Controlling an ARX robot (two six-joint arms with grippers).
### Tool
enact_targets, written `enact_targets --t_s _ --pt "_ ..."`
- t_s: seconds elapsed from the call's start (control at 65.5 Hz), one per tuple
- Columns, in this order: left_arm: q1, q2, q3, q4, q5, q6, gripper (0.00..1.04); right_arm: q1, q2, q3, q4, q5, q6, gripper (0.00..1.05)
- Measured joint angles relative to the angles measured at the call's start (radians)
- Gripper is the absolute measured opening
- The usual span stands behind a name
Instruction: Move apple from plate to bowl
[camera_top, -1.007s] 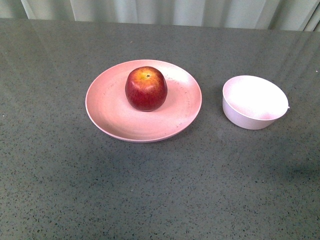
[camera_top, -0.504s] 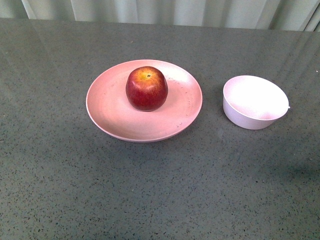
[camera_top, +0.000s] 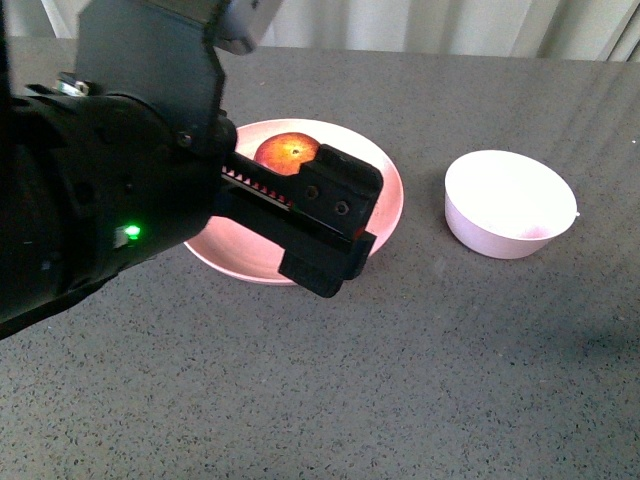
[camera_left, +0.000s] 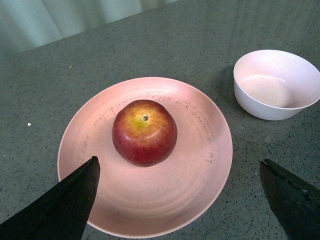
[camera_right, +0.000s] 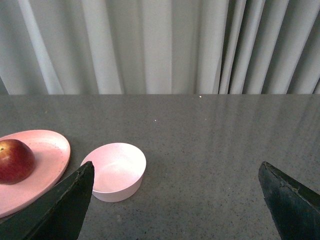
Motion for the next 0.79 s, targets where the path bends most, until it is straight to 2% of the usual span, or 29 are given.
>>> enact_targets --t_s 0.32,0.794 --pt "0.010 0.161 0.127 0.018 -0.055 0.029 0.96 0.000 0.000 0.000 0.000 0.000 0.000 0.96" --pt "0.025 0.328 0.301 -0.037 -0.071 0.067 0.96 0.000 0.000 0.000 0.000 0.000 0.000 0.96"
